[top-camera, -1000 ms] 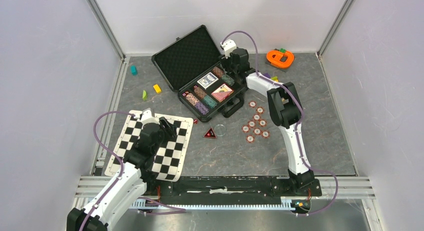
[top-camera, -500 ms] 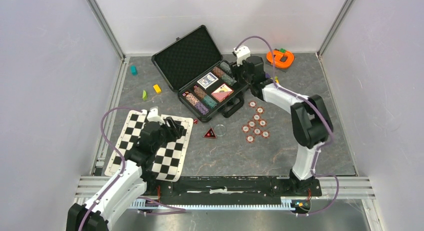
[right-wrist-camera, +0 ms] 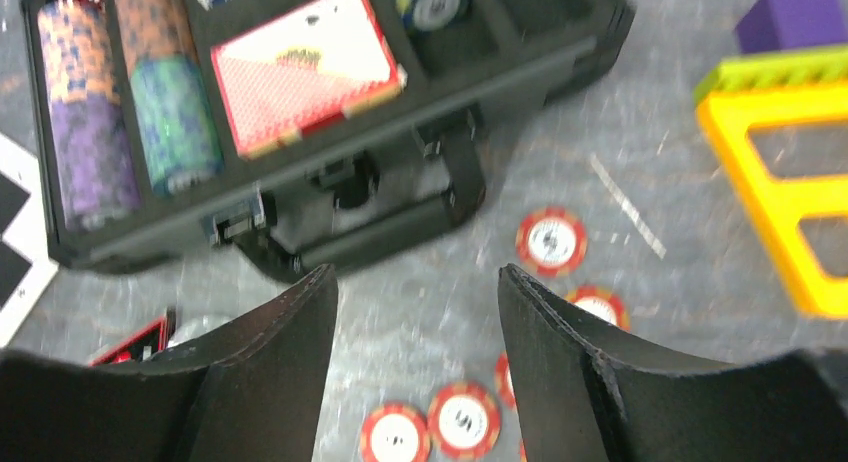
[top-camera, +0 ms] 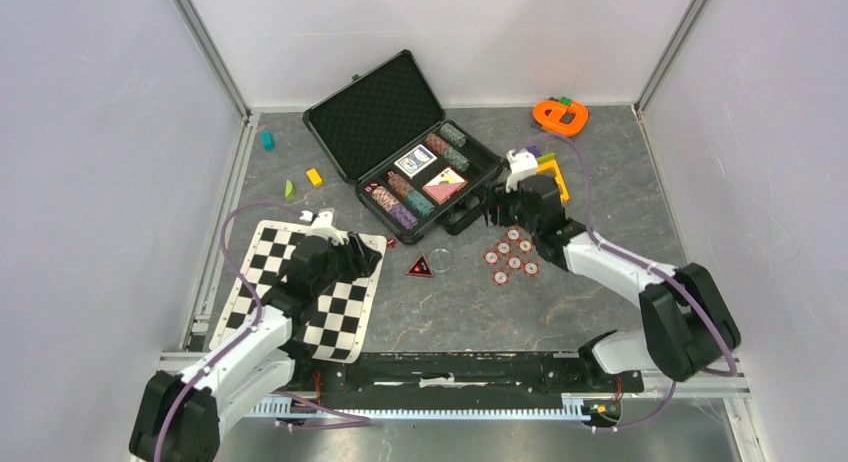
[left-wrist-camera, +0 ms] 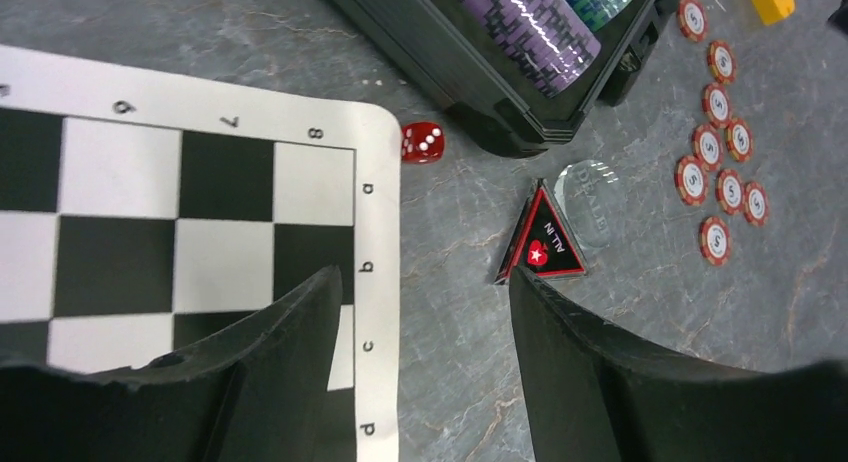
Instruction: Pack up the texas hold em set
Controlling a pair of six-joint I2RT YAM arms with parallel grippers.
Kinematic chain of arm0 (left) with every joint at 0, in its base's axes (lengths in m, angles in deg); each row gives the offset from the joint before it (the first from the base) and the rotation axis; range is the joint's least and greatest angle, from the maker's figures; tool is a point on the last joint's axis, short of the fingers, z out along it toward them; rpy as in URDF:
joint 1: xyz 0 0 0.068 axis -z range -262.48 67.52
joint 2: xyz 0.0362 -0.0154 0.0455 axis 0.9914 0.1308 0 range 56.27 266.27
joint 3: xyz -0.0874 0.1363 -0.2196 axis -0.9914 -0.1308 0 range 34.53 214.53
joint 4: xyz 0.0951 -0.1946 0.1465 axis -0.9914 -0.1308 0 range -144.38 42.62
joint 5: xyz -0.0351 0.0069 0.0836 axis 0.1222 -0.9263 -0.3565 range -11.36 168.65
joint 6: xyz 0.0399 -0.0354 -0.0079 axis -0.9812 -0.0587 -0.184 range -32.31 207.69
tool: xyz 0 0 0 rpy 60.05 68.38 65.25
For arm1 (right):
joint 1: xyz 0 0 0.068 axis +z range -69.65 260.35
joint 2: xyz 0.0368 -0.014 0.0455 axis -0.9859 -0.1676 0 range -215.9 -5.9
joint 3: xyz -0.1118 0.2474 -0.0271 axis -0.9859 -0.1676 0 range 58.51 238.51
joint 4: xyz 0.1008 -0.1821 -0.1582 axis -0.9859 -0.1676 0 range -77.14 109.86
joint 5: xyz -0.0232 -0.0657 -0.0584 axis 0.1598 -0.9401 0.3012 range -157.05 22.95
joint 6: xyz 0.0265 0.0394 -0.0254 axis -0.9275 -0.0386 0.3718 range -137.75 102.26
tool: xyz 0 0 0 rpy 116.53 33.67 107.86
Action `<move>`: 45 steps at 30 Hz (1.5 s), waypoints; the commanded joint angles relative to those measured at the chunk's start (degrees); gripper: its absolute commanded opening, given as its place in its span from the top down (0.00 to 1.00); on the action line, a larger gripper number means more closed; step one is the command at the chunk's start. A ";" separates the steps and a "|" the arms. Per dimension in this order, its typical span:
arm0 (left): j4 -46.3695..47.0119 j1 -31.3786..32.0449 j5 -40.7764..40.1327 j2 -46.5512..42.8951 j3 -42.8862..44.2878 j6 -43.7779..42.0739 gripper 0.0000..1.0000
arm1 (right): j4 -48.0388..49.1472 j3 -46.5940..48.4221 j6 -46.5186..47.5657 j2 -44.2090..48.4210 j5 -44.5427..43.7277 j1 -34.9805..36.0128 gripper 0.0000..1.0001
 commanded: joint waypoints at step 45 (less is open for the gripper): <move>19.97 9.27 -8.91 44.31 16.69 -16.80 0.65 | 38.14 -25.11 1.78 3.23 -15.23 15.07 0.36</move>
